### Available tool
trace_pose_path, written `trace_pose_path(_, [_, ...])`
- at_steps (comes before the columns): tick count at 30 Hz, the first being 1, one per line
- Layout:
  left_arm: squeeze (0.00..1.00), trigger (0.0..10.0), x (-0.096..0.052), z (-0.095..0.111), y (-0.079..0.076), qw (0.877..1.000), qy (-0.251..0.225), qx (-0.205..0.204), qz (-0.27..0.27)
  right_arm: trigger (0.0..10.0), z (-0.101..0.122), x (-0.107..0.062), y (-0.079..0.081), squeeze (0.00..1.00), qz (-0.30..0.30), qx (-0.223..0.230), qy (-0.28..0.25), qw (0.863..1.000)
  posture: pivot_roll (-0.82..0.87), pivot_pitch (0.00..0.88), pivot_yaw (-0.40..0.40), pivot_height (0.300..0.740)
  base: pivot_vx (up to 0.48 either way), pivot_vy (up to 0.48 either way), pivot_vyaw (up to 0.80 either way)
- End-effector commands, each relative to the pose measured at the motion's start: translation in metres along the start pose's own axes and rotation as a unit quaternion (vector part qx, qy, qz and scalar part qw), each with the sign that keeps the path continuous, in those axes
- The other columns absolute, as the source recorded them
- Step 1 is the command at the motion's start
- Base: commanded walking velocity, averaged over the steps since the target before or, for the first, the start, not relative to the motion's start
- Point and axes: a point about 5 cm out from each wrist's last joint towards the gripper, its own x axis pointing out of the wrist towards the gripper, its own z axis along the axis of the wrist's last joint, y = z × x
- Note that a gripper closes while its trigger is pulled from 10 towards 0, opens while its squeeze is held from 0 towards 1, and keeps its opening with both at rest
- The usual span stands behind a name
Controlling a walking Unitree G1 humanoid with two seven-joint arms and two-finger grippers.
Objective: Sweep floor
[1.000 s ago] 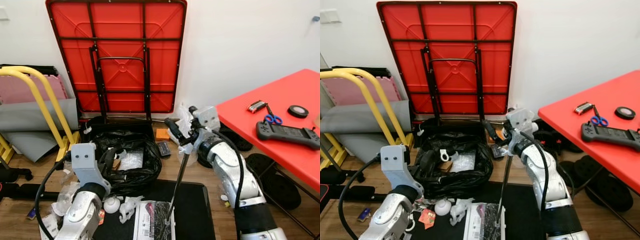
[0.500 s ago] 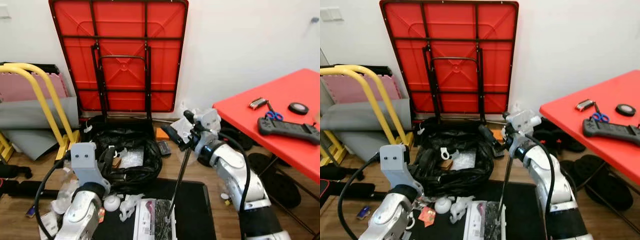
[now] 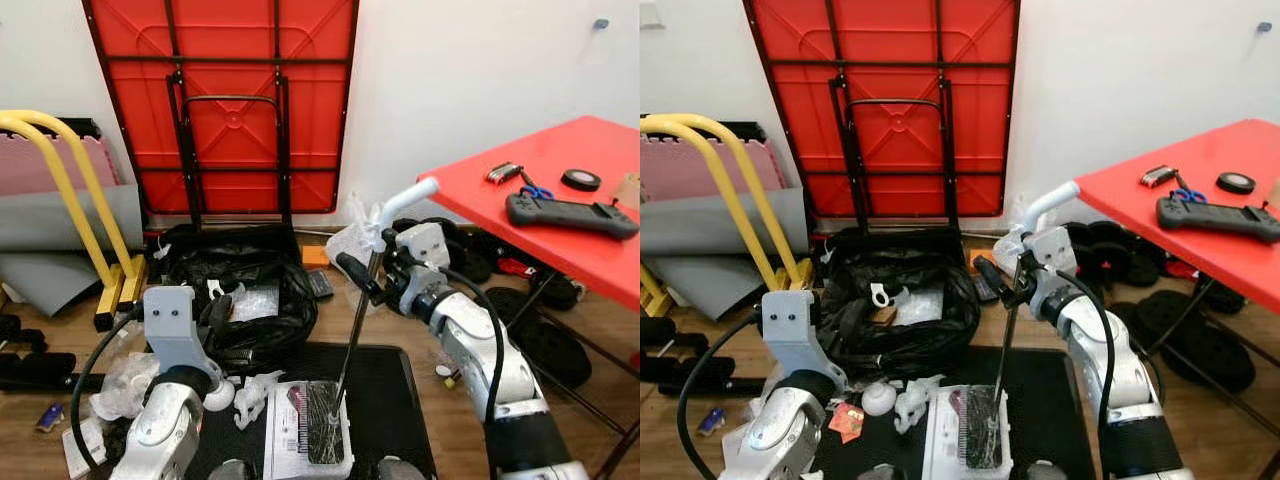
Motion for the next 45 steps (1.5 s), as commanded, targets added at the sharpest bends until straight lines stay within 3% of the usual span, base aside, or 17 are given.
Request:
trace_pose_path(1, [0.00,10.0,-0.001,-0.003,0.000,1.000,0.007,0.006,-0.017,10.0,-0.005,-0.002,-0.003,0.00,-0.006,-0.003,0.008,1.000,-0.07,0.000,-0.044,0.615,0.000,0.000,0.00])
trace_pose_path(3, [0.00,10.0,-0.001,-0.002,0.000,1.000,0.003,0.004,-0.016,10.0,-0.005,-0.002,-0.006,0.00,-0.012,-0.005,0.010,1.000,-0.07,0.000,-0.046,0.610,0.000,0.000,0.00])
trace_pose_path(4, [1.00,10.0,-0.002,-0.001,0.000,1.000,-0.001,0.000,-0.017,10.0,-0.006,-0.002,-0.008,0.00,-0.019,-0.006,0.011,1.000,-0.07,0.000,-0.046,0.605,0.000,0.000,0.00])
trace_pose_path(8, [1.00,10.0,-0.002,0.001,0.000,1.000,-0.004,0.005,-0.011,10.0,-0.006,-0.002,-0.015,0.00,-0.032,-0.009,0.013,0.999,-0.07,0.000,-0.048,0.590,0.000,0.000,0.00])
trace_pose_path(9, [0.00,10.0,-0.002,0.000,0.000,1.000,-0.003,0.007,-0.009,10.0,-0.005,-0.002,-0.017,0.00,-0.036,-0.010,0.013,0.999,-0.07,0.000,-0.046,0.585,0.000,0.000,0.00])
trace_pose_path(11, [0.00,10.0,-0.001,0.000,0.000,1.000,-0.002,0.008,-0.008,10.0,-0.005,-0.002,-0.018,0.00,-0.038,-0.011,0.013,0.999,-0.07,0.000,-0.046,0.580,0.000,0.000,0.00])
trace_pose_path(12, [0.00,0.0,-0.002,0.001,-0.001,1.000,-0.009,0.000,-0.013,10.0,-0.006,-0.002,-0.021,0.00,-0.046,-0.012,0.015,0.999,-0.07,0.000,-0.046,0.575,0.000,0.000,0.00])
trace_pose_path(29, [0.00,0.0,-0.005,0.005,-0.002,1.000,-0.021,-0.006,-0.018,10.0,-0.015,-0.006,-0.055,0.00,-0.123,-0.009,0.035,0.992,-0.07,0.000,-0.039,0.520,0.000,0.000,0.00])
trace_pose_path(37, [0.00,0.0,-0.010,0.007,-0.003,1.000,-0.021,-0.004,-0.020,10.0,-0.023,-0.007,-0.060,0.00,-0.137,-0.004,0.048,0.989,-0.05,0.005,-0.033,0.505,0.000,0.000,0.00])
trace_pose_path(39, [0.00,0.0,-0.014,0.007,-0.004,1.000,-0.014,-0.001,-0.026,10.0,-0.028,-0.006,-0.061,0.00,-0.144,-0.002,0.056,0.988,-0.03,0.040,-0.020,0.500,0.000,0.000,0.00])
trace_pose_path(40, [0.00,6.1,-0.020,0.008,-0.006,0.999,-0.007,0.004,-0.033,10.0,-0.033,-0.007,-0.060,0.00,-0.148,0.003,0.063,0.987,-0.02,0.066,-0.015,0.495,0.000,0.000,0.00])
trace_pose_path(41, [0.00,6.1,-0.020,0.008,-0.006,0.999,-0.007,0.004,-0.033,10.0,-0.033,-0.007,-0.060,0.00,-0.148,0.003,0.063,0.987,-0.02,0.066,-0.015,0.495,0.000,0.000,0.00])
trace_pose_path(42, [0.00,10.0,-0.025,0.009,-0.009,0.999,0.000,0.006,-0.042,10.0,-0.038,-0.006,-0.059,0.00,-0.152,0.008,0.071,0.986,-0.01,0.088,-0.011,0.490,0.000,0.000,0.00])
trace_pose_path(45, [0.00,10.0,-0.034,0.012,-0.015,0.998,0.003,0.007,-0.058,10.0,-0.046,-0.005,-0.057,0.00,-0.156,0.016,0.080,0.984,0.01,0.123,-0.008,0.480,0.000,0.000,0.00])
